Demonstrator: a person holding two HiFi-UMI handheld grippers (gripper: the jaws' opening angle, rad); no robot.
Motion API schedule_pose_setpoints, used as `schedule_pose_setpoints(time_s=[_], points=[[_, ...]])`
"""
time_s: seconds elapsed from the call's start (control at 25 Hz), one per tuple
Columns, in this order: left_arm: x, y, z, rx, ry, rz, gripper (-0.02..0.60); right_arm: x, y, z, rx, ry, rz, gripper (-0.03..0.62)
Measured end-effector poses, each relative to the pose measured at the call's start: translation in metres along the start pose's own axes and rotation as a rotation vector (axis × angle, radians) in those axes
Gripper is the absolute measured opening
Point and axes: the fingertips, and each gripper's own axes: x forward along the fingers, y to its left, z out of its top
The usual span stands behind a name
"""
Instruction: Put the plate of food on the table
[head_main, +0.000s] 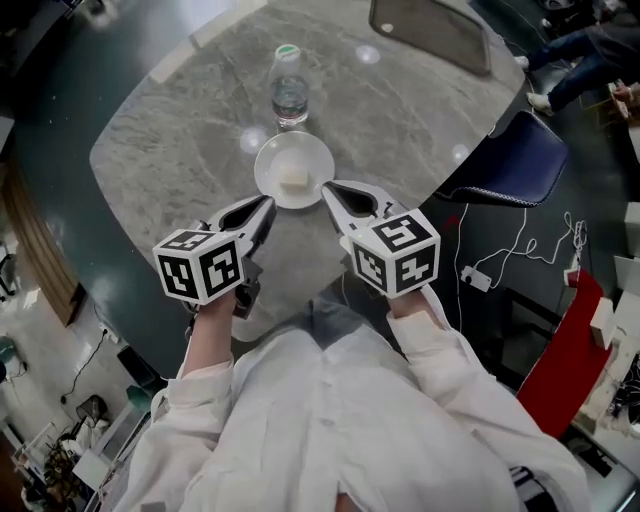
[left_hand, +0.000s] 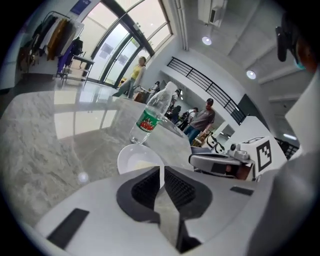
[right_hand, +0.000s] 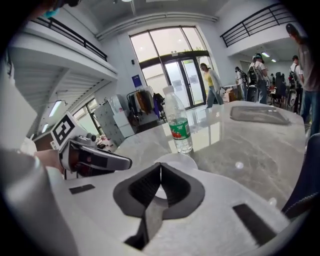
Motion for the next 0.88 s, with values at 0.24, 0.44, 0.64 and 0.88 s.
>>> schedule_pose_setpoints(time_s=[0.24, 0.44, 0.64, 0.88], points=[[-0.027, -0.032, 0.022, 0.073, -0.109, -0.025, 0.031, -0.034, 0.014, 0.022, -0.074, -0.08, -0.028, 0.002], [-0.047, -0.061, 0.033, 0.135, -0.142, -0.053, 0.028, -0.057, 0.037, 0.039, -0.118, -0.131, -0.015, 0.002], [-0.063, -0.084, 0.039, 0.162, -0.176, -0.085, 0.028, -0.074, 0.062, 0.056, -0.169, -0.175, 0.013, 0.002], [-0.073, -0.11, 0.045, 0.206, -0.21, -0.112, 0.028, -0.097, 0.076, 0.071, -0.227, -0.226, 0.019, 0.002]])
